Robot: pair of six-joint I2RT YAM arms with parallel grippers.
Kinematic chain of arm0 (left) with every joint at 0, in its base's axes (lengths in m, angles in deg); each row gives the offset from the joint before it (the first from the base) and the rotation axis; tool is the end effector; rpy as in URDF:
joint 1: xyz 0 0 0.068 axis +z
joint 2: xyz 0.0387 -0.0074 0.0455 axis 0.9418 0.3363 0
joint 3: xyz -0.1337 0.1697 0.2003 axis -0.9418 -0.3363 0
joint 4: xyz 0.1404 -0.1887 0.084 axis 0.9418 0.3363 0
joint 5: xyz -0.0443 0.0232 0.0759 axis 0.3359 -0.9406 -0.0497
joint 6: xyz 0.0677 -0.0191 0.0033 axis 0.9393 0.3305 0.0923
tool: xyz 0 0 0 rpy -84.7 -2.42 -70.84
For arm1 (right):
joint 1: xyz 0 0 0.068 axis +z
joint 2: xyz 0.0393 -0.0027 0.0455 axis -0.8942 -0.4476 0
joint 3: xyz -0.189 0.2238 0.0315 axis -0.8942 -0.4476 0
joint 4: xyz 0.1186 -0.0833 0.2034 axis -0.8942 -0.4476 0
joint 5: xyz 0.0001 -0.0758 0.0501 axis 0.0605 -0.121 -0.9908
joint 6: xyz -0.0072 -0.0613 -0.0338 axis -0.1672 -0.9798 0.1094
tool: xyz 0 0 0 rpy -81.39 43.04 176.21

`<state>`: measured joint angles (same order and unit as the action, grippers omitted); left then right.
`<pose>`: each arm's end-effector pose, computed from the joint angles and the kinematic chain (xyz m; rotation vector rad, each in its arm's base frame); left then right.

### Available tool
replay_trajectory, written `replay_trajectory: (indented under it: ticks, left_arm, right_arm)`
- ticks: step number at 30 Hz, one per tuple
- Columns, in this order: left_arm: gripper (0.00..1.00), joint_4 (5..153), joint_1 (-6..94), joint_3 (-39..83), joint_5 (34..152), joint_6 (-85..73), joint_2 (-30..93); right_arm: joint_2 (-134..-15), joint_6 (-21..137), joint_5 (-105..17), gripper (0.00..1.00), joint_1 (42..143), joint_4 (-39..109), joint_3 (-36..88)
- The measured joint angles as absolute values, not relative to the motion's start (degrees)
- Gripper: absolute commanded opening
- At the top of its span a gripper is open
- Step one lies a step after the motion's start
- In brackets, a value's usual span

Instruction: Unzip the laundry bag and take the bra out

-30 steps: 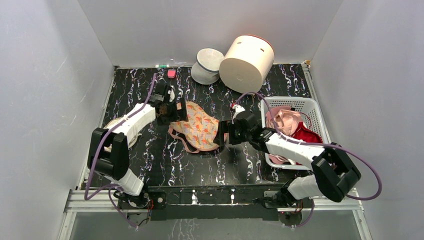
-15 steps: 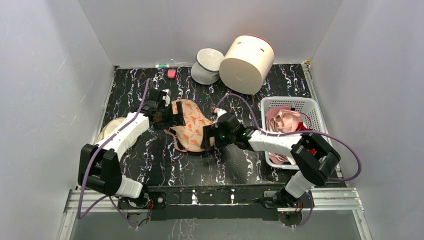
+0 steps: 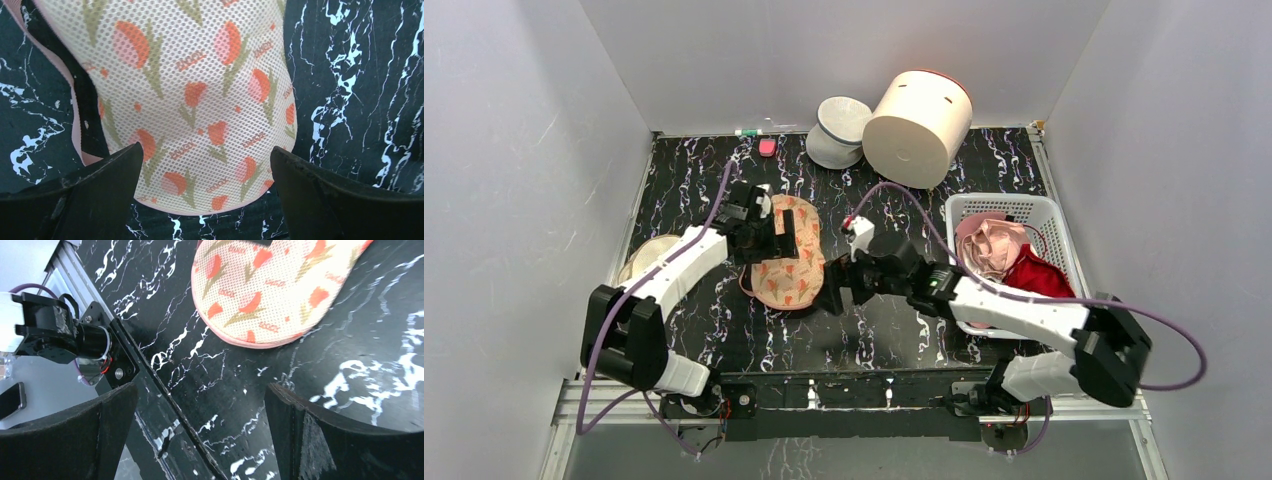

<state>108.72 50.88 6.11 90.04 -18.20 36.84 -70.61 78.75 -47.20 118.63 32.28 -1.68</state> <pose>0.2742 -0.1027 0.2499 -0.0485 2.5293 -0.4260 0.1609 0.2512 0.2633 -0.6735 2.2114 1.0109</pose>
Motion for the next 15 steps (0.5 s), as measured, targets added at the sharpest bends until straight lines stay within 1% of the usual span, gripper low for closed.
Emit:
replay_trajectory:
  ticks: [6,11,15]
  left_arm:
    - [0.96,109.61,44.96,13.5,85.69,-16.69,43.29]
    - [0.89,109.96,42.97,23.31,81.93,-14.44,52.64]
    - [0.84,111.16,41.92,32.75,77.43,-11.9,62.02]
  right_arm:
    - [-59.48,76.48,-41.8,0.98,114.52,25.94,-3.18]
    - [-52.29,78.1,-38.79,0.98,110.44,24.44,-8.65]
    - [-50.48,79.28,-37.24,0.98,109.21,22.95,-9.92]
